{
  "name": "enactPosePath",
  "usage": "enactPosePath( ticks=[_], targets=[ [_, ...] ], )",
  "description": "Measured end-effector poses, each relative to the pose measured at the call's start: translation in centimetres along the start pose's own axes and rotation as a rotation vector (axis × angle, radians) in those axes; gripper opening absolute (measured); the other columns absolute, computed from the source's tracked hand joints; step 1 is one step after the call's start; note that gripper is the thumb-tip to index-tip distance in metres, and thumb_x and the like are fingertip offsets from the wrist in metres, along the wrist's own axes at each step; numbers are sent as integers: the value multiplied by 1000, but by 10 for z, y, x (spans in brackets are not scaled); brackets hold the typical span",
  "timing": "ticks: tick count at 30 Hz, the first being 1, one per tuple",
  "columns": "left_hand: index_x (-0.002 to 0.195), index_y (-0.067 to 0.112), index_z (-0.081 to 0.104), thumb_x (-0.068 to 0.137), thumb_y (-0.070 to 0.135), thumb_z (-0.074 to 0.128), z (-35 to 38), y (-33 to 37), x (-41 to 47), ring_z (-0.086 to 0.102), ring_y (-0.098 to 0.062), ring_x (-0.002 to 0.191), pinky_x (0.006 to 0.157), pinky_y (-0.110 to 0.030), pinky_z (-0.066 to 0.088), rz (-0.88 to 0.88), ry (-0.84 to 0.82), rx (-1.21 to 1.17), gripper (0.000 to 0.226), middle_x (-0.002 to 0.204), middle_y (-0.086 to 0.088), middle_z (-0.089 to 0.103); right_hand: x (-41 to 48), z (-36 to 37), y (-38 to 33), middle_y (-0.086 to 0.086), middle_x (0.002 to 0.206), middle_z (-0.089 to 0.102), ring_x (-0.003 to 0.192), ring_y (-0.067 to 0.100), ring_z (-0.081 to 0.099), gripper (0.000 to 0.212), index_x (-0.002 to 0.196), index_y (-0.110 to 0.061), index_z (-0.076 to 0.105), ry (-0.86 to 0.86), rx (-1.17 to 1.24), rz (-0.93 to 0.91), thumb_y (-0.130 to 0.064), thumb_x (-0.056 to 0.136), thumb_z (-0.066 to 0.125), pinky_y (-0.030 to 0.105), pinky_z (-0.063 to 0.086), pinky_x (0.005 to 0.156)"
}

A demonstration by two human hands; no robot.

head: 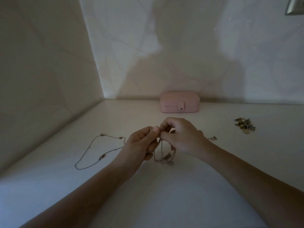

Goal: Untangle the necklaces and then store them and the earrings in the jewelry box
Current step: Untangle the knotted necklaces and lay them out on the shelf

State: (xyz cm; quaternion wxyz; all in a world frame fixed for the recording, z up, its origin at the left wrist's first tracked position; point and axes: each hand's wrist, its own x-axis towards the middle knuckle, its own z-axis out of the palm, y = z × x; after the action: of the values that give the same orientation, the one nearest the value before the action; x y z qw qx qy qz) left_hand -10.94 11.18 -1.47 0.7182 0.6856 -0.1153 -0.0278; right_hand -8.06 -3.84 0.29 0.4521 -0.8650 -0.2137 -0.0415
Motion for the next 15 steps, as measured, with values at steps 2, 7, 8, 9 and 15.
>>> enactPosePath(
  ticks=[2,7,8,9,15],
  targets=[
    [76,13,53,85,39,51,-1,1,0,23,-7,47,43,-17,21,-22,2,-6,28,52,5,36,0,5,1,-3,73,63,55,4,52,11,79,-15,59,147,-134,-120,-19,89,62,15,39,52],
    [64,16,39,78,42,57,-4,5,1,20,-10,47,45,-21,20,-29,44,6,35,50,6,37,8,-8,10,-8,69,68,66,3,64,20,74,-23,67,154,58,-66,-9,88,66,12,47,64],
    [62,18,33,79,43,61,-7,5,2,19,-10,47,45,-21,18,-44,46,-24,41,49,6,32,9,-10,11,-8,67,67,62,2,64,23,73,-25,65,156,104,-27,-7,88,65,14,48,64],
    [62,19,27,81,44,65,-9,6,1,17,-10,47,44,-21,16,-71,28,-55,49,48,6,26,10,-11,12,-8,65,66,59,3,63,24,74,-24,63,179,113,-3,-6,89,61,17,49,63],
    [60,18,48,81,37,56,-7,5,2,22,-7,43,41,-19,14,-194,-68,-52,30,51,3,42,17,-15,20,1,93,62,76,13,54,16,91,-8,60,388,-249,-130,2,90,48,25,42,66]
  ],
)
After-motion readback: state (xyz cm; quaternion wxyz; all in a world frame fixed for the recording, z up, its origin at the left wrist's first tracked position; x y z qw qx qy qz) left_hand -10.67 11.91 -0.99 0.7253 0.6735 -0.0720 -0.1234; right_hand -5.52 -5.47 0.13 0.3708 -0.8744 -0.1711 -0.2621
